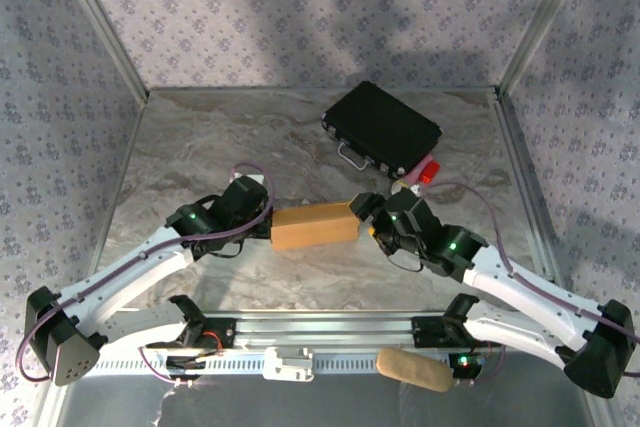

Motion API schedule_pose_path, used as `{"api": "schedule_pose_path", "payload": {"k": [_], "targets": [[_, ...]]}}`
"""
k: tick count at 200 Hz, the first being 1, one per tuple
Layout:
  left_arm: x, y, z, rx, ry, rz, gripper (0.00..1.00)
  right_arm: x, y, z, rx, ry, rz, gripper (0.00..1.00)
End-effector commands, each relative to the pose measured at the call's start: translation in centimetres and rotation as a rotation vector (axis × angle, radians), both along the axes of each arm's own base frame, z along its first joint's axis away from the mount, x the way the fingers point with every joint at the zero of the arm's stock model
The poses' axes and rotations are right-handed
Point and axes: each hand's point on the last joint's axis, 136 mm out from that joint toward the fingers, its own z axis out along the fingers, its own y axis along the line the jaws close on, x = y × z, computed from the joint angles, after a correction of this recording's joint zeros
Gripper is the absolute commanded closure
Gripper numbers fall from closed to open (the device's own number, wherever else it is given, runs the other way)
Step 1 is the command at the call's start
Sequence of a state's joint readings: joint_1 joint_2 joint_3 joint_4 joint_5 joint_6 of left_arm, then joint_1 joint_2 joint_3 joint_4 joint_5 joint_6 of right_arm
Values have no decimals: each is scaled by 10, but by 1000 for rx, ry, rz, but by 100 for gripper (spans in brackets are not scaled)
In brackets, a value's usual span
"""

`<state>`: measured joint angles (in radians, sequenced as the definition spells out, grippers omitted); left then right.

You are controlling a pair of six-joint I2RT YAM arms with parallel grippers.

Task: Fold the paper box

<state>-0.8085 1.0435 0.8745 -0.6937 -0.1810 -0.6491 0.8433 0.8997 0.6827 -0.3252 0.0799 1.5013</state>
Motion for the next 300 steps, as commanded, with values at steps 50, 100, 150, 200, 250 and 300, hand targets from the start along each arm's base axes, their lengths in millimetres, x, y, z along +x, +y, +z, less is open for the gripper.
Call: {"api": "schedule_pose_path", "payload": {"k": [50,100,150,200,250,300], "targets": [[-28,14,-33,108,152,-23,97,22,9,-3,270,145,-169,15],[-27,13,-32,107,149,-28,97,32,1,-25,275,184,-203,30],[-27,11,-26,89,137,-29,80,33,-2,-37,249,201,-199,51],[-31,5,24,-151,19,5,51,31,-5,-45,222,209,-199,54],[-21,10,49,-501,-6,249,47,32,-7,-47,202,207,-204,55],[1,-6,36,-693,68,397,41,31,-8,-50,188,214,-204,56]]}}
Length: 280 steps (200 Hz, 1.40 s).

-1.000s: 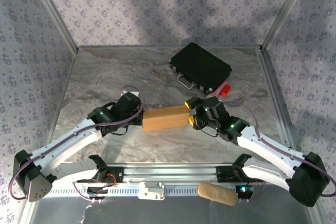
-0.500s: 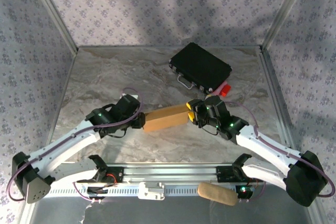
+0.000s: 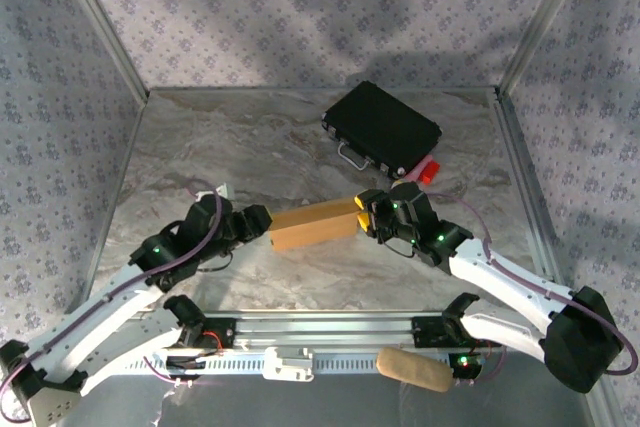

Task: Fold the paper box

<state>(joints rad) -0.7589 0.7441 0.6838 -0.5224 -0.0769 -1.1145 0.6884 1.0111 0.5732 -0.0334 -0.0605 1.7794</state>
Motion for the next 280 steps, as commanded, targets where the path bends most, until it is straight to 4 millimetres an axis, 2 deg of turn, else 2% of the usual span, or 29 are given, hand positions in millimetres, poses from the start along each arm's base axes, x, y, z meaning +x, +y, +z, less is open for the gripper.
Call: {"api": "schedule_pose_path", "payload": {"k": [1,27,54,93,171,201,220,243,263,280], "targets": [[15,-14,12,-178,24,86,41,-8,-9,-26,-80,60,3,56],[17,-7,-4,-204,102,169,39,-8,-10,-25,-83,57,3,56],[18,-9,-12,-281,115,204,39,-7,-10,-26,-87,57,4,56],[12,-5,-23,-279,151,223,44,-7,-11,-27,-93,57,1,57],[5,2,-47,-322,168,257,48,-9,-13,-36,-121,74,2,59],[5,7,-51,-320,164,279,51,-10,-14,-38,-132,77,2,60],[6,10,-45,-334,137,287,51,-10,-14,-39,-135,78,3,60],[9,18,-21,-337,71,293,48,-10,-14,-37,-139,74,7,60],[12,22,3,-338,21,273,55,-10,-15,-36,-140,70,3,61],[13,15,12,-308,23,218,58,-10,-17,-35,-141,70,-1,61]]}}
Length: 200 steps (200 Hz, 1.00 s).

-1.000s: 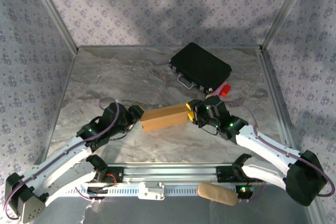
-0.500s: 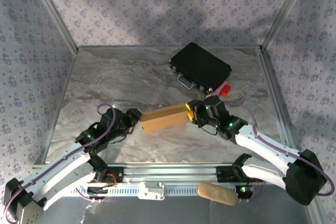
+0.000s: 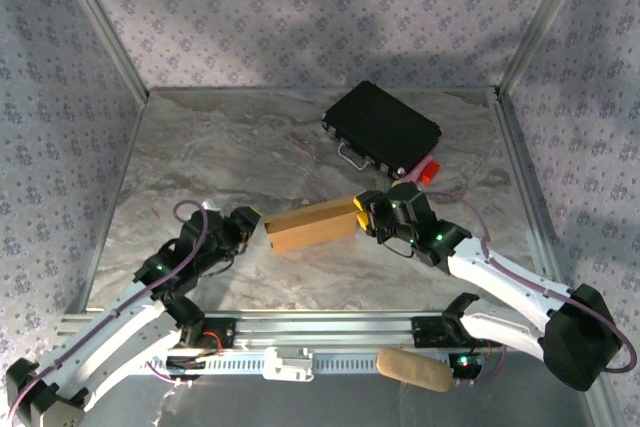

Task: Fold the paper box

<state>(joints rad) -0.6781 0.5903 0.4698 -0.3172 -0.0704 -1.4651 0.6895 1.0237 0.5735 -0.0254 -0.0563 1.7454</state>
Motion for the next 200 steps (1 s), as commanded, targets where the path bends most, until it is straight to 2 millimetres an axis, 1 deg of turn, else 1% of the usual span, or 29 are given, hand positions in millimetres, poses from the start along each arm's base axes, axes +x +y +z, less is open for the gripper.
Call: {"api": "schedule_pose_path", "payload": {"k": [1,17,28,53,75,111,121,145,177,200], "targets": [[2,-4,30,30,-45,-50,58,-12,-18,-33,-117,88,-19,61],[0,-16,27,39,-3,-115,59,-11,-18,-33,-119,86,-22,61],[-1,-22,24,30,17,-141,61,-11,-18,-33,-118,85,-23,61],[-1,-27,24,-8,23,-135,61,-11,-16,-32,-118,85,-17,61],[-1,-28,26,-12,22,-137,65,-11,-16,-32,-121,84,-18,61],[-7,-26,17,15,55,-140,66,-11,-16,-31,-121,84,-17,62],[-8,-26,14,16,61,-140,70,-10,-15,-31,-122,82,-17,62],[-11,-23,6,29,85,-135,70,-10,-16,-31,-124,82,-18,62],[-10,-22,6,21,84,-122,72,-10,-15,-31,-126,83,-17,62],[-13,-23,2,34,99,-130,73,-10,-15,-31,-128,82,-20,63]]}}
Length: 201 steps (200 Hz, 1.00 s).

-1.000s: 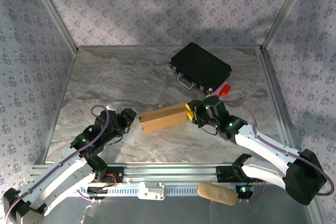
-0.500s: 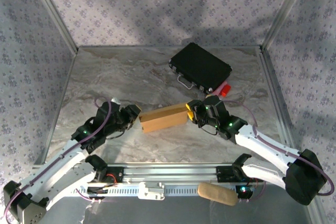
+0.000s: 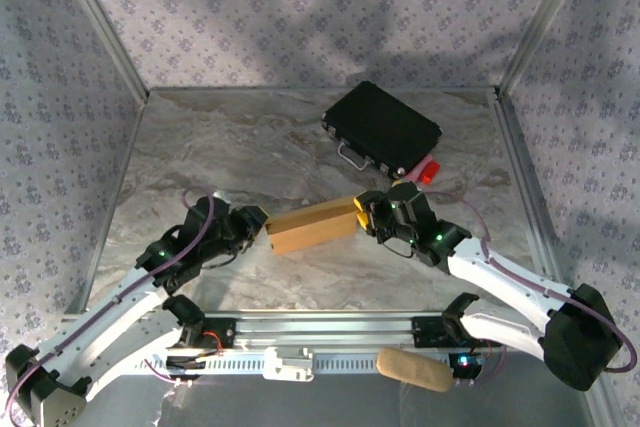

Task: Fold the paper box

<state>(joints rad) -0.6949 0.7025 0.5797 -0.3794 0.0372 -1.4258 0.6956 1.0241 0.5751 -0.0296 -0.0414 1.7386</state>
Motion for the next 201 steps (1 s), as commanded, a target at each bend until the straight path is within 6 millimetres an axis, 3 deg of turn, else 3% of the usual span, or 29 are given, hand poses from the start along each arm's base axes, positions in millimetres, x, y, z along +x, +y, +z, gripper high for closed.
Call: {"api": "schedule_pose_path", "payload": {"k": [1,85,94,165,201], "targets": [[-6,1,-8,14,34,-2,73,-10,-14,-31,-117,89,-17,63],[-15,3,-30,31,71,3,75,-10,-9,-33,-125,94,-6,64],[-15,5,-32,32,73,12,79,-10,-9,-35,-127,96,-3,65],[-12,6,-23,31,50,21,80,-13,-11,-36,-141,98,-1,65],[-13,4,-22,34,56,9,74,-14,-13,-38,-153,102,-1,65]]}}
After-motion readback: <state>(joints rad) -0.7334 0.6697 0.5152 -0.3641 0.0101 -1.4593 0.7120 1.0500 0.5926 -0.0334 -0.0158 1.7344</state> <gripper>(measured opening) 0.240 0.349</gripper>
